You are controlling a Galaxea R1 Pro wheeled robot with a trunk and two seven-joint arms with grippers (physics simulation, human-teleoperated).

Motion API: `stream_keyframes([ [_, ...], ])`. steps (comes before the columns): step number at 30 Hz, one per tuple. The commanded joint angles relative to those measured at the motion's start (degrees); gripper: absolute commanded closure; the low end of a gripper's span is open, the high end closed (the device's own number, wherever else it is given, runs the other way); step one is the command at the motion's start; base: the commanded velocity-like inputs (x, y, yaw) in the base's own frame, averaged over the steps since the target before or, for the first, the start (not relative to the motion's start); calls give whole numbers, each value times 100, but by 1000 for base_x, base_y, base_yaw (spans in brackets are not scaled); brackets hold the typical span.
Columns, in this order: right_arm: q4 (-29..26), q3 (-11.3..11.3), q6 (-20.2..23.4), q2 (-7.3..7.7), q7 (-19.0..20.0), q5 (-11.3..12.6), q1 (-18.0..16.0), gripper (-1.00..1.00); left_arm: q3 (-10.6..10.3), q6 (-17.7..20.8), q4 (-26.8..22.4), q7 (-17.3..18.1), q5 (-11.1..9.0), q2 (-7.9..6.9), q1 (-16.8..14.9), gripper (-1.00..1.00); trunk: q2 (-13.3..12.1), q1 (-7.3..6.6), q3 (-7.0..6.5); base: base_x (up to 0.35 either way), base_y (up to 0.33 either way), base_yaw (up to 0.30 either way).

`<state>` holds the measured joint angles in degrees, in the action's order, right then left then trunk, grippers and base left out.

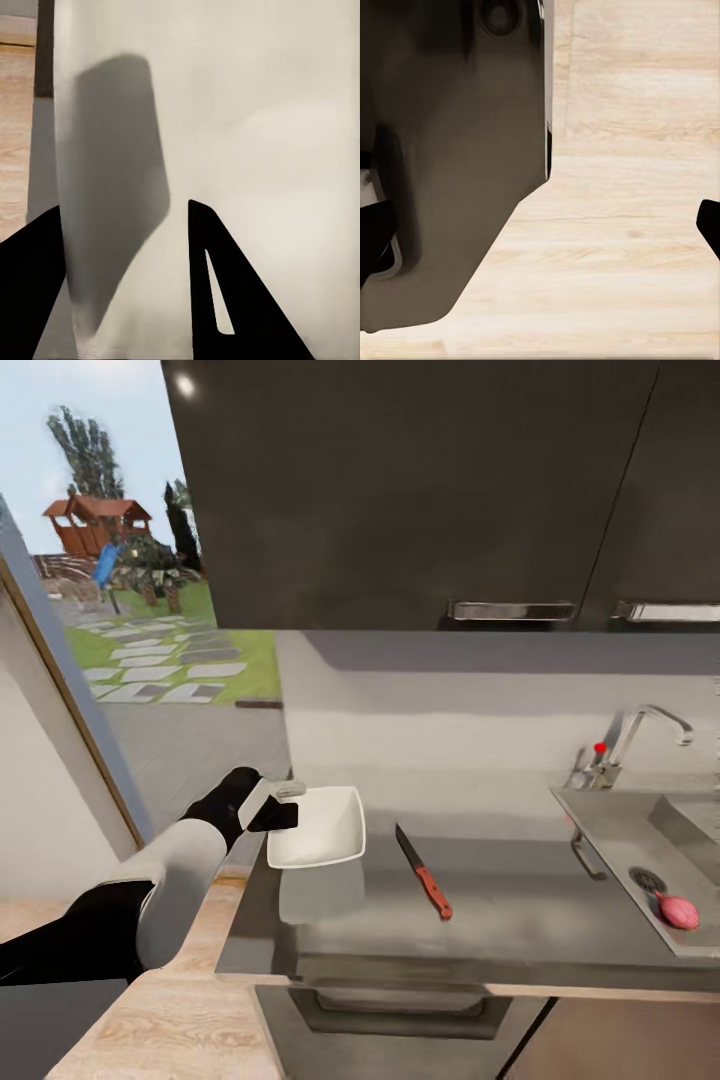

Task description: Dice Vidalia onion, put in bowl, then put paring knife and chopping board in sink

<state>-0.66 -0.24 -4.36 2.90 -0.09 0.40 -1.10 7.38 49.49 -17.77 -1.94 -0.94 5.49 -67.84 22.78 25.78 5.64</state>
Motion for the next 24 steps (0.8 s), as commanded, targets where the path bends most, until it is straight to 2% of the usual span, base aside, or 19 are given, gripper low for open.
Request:
stream_keyframes([
  [1, 5, -3, -21, 0, -1, 4, -4, -100, 44, 26, -7, -22, -19, 5, -4, 100, 14, 0, 13, -329, 0, 0],
  [12, 6, -3, -20, 0, 0, 4, -4, -100, 44, 26, -7, -25, -20, 5, -3, 100, 14, 0, 13, -322, 0, 0],
  [24, 5, -3, -19, 0, 0, 4, -4, -100, 44, 26, -7, -26, -20, 5, -2, 100, 14, 0, 13, -30, 0, 0],
])
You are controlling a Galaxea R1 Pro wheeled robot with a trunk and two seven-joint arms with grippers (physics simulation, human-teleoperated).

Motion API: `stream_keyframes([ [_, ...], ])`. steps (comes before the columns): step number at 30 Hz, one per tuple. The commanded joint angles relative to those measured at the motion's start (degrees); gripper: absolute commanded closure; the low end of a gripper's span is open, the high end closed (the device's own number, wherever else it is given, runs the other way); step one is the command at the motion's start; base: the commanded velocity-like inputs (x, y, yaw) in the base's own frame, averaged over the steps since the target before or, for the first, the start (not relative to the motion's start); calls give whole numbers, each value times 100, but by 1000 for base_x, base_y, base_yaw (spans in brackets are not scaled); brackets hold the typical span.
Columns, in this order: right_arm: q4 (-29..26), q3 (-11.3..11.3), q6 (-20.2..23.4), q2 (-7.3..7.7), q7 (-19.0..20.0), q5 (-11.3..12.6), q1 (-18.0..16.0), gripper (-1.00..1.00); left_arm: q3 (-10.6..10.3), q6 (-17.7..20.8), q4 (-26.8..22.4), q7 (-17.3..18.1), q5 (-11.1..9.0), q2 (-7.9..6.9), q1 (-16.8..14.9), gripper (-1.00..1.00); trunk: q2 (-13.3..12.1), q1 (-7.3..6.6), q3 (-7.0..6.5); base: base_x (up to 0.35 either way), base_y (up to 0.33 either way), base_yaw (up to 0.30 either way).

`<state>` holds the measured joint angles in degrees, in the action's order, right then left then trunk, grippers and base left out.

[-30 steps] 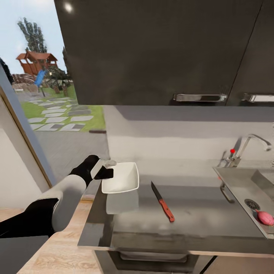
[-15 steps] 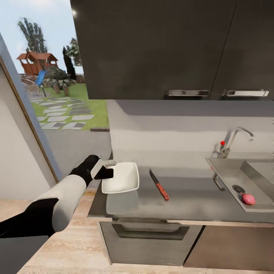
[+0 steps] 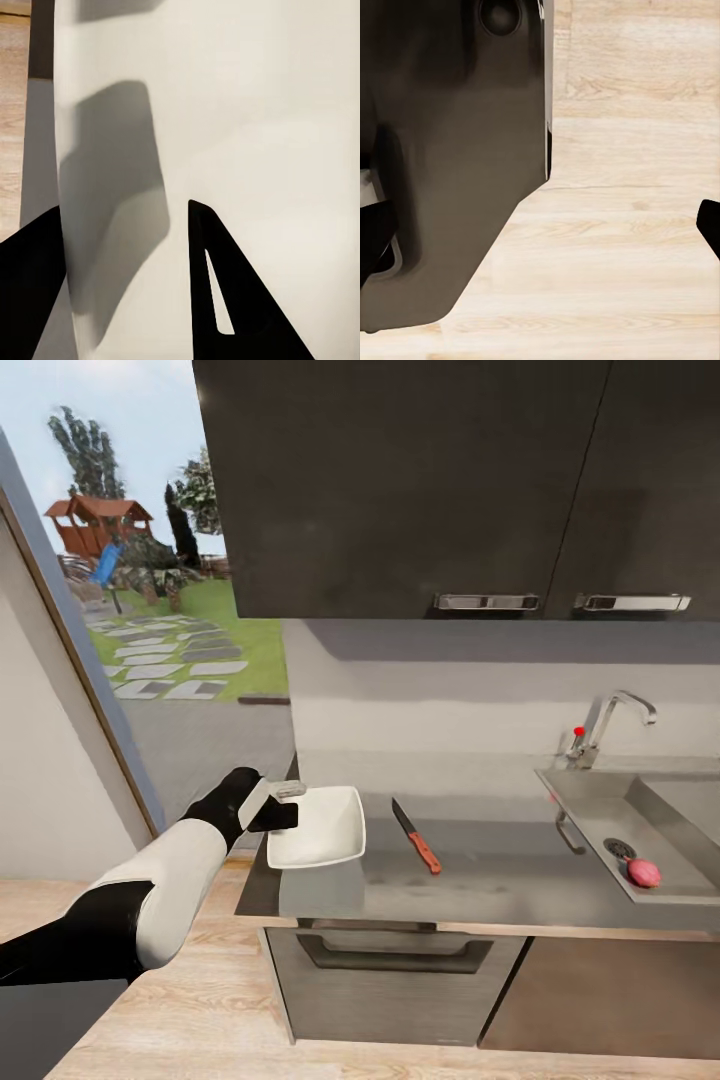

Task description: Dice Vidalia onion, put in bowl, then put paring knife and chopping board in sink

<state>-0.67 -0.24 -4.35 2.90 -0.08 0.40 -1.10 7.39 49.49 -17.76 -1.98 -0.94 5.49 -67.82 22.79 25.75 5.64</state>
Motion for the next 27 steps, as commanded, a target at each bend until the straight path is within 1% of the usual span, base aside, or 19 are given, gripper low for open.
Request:
stream_keyframes([
  [1, 5, -2, -21, 0, -1, 4, -5, -100, 43, 26, -8, -21, -20, 5, -4, 100, 13, 3, 12, 0, 0, 0],
  [7, 5, -2, -22, 0, -1, 4, -5, -100, 43, 22, -6, -21, -19, 5, -3, 100, 13, 3, 12, -17, -7, 0],
  [16, 7, -2, -22, 0, -3, 4, -5, -100, 47, 13, 1, -26, -20, 3, -4, 100, 13, 3, 12, -232, -28, 0],
  [27, 6, -2, -19, 0, -3, 5, -5, -100, 49, 9, 1, -30, -20, -4, -3, 100, 13, 3, 17, -18, 0, 0],
])
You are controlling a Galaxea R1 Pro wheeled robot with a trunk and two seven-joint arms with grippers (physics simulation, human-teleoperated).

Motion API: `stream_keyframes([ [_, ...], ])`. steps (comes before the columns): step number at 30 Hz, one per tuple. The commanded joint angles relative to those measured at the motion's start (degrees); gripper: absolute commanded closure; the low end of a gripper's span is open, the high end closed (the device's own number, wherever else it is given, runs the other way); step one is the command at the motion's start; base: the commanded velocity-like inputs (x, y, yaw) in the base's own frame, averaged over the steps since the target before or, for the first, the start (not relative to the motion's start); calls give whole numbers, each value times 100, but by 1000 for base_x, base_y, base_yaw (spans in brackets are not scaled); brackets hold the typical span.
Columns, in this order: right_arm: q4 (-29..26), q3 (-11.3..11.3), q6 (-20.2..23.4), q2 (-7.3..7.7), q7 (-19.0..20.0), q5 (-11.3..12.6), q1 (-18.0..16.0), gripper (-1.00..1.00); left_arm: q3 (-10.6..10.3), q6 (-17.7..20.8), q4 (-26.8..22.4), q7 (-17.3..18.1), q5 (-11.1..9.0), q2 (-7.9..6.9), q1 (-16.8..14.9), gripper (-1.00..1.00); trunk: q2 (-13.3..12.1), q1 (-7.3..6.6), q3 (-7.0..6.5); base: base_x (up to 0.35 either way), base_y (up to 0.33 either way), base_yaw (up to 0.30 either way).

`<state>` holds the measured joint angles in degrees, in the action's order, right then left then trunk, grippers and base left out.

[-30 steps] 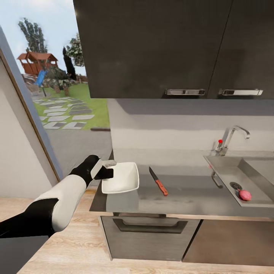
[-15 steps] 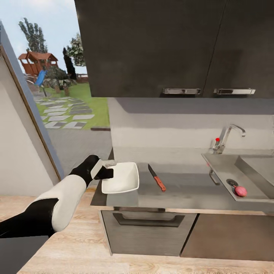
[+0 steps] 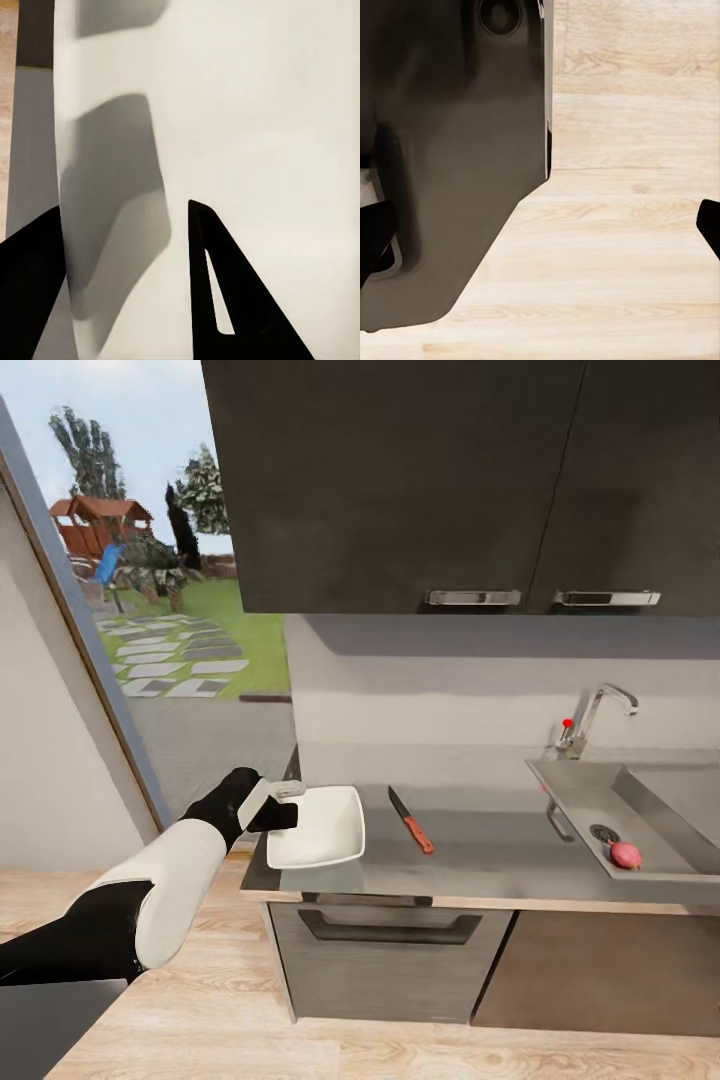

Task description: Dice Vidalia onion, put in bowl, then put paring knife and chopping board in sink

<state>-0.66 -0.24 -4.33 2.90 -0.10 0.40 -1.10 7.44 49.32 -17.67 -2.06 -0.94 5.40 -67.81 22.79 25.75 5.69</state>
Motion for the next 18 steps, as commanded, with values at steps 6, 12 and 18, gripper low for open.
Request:
stream_keyframes([
  [6, 6, -2, -23, 0, -3, 4, -5, -100, 43, 25, -8, -28, -20, 5, -6, 100, 13, 3, 38, 0, 0, 0],
  [12, 5, -2, -23, 0, -3, 4, -5, -100, 40, 25, -8, -29, -20, 5, -7, 100, 13, 3, 42, 0, 0, 0],
  [18, 5, -2, -24, 0, 0, 4, -5, -100, 40, 25, -8, -28, -20, 5, -5, 100, 13, 3, 72, 0, 0, 0],
])
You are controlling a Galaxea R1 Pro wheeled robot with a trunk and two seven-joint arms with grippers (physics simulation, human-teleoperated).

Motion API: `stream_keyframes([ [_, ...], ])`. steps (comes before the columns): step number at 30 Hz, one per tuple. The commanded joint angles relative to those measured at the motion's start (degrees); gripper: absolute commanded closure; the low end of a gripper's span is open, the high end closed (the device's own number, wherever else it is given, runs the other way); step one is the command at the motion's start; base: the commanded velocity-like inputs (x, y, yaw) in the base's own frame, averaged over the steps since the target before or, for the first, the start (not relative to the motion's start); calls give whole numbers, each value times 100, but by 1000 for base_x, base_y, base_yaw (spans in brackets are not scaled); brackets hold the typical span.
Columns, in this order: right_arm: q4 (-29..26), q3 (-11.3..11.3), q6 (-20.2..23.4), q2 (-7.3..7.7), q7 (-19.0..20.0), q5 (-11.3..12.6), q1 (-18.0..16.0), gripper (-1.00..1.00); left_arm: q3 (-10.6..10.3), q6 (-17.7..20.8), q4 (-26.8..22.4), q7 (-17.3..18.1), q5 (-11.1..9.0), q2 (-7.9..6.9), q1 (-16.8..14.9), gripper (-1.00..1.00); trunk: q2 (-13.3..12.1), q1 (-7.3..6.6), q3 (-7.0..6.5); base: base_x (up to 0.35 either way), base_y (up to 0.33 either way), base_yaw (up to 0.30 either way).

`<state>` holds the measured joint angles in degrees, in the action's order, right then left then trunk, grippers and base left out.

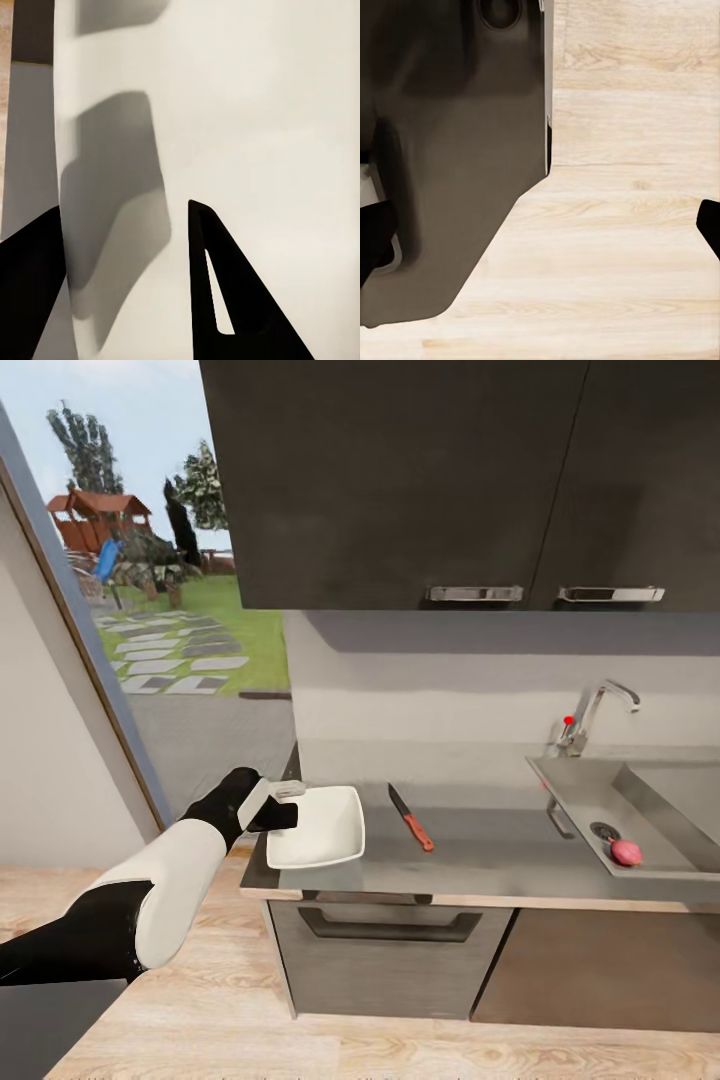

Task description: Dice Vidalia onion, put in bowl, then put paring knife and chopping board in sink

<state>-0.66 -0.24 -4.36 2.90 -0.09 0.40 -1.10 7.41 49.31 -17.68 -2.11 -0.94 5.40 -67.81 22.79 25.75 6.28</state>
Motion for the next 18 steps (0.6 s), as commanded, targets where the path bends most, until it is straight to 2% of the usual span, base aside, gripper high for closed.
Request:
stream_keyframes([
  [1, 5, -2, -21, 0, -1, 4, -5, -100, 44, 26, -8, -23, -20, 5, -4, 100, 13, 3, 15, 0, 0, 0],
  [18, 5, -2, -20, 0, -1, 4, -5, -100, 45, 26, -8, -26, -21, 5, -7, 100, 13, 3, 18, 0, 0, 0],
])
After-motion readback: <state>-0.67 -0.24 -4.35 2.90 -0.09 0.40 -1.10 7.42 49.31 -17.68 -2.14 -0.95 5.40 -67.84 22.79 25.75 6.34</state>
